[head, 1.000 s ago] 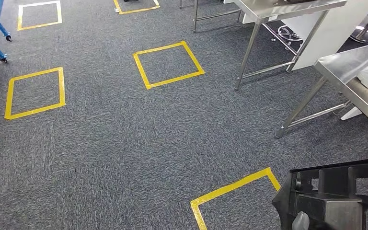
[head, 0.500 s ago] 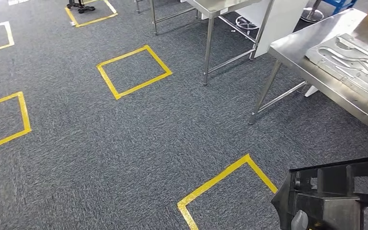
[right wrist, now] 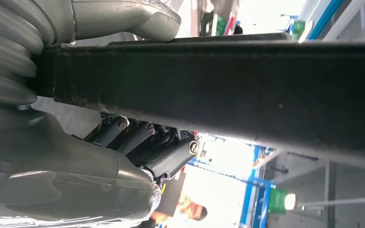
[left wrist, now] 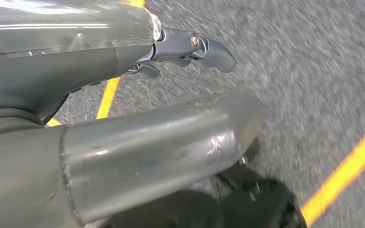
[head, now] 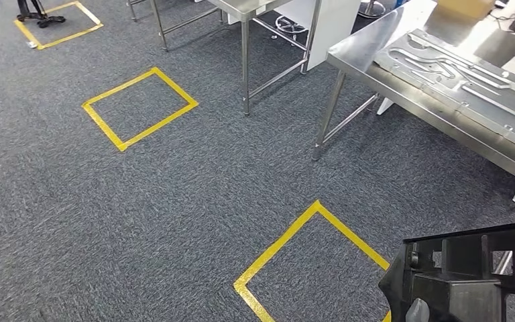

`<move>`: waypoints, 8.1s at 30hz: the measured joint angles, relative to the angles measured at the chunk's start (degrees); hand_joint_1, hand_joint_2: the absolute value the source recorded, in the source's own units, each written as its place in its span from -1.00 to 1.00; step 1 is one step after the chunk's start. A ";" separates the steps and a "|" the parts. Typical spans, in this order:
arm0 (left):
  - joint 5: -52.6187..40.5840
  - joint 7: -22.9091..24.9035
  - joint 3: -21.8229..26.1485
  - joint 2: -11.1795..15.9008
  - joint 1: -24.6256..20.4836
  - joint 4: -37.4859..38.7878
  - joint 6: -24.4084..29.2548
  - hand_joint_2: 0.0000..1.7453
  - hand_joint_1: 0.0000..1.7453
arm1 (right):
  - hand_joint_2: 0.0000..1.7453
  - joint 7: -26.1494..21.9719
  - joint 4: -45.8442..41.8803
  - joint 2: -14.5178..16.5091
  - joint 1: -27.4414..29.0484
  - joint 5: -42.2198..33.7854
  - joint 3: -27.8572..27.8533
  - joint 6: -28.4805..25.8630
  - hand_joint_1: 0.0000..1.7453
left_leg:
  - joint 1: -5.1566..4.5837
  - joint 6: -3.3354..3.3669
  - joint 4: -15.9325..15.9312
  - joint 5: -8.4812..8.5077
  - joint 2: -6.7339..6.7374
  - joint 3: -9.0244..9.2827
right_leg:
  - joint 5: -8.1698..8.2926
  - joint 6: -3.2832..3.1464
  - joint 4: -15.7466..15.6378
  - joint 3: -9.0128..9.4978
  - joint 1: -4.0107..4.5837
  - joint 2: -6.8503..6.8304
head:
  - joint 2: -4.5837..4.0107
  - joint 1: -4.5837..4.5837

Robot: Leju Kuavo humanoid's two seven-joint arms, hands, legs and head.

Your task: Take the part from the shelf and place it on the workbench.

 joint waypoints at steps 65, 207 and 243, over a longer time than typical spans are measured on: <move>-3.82 -0.56 4.55 0.33 -2.32 0.07 -3.43 -1.00 -1.00 | 1.00 26.79 8.21 -2.43 -10.05 33.93 -1.90 -2.29 1.00 | -0.13 -0.21 0.02 -4.56 -3.09 4.60 | 6.79 -2.11 -8.95 0.21 1.52 0.23 | -0.01 -0.08; -14.51 1.09 -0.50 1.72 -5.53 0.24 -6.28 -1.00 -1.00 | 1.00 41.24 77.99 -16.20 -70.53 69.29 13.36 3.15 -1.00 | -0.52 -0.80 0.73 5.28 -4.52 -5.52 | 5.05 -1.12 -10.90 4.16 0.25 0.82 | 0.00 -0.75; -12.34 0.27 0.30 1.72 -5.03 0.24 -7.32 -1.00 -1.00 | -1.00 38.81 41.01 -14.47 -61.43 54.80 23.59 9.15 -1.00 | -0.29 0.06 -0.48 4.67 -4.36 -3.73 | -2.36 -0.44 3.61 -2.21 0.00 0.57 | 0.00 -0.53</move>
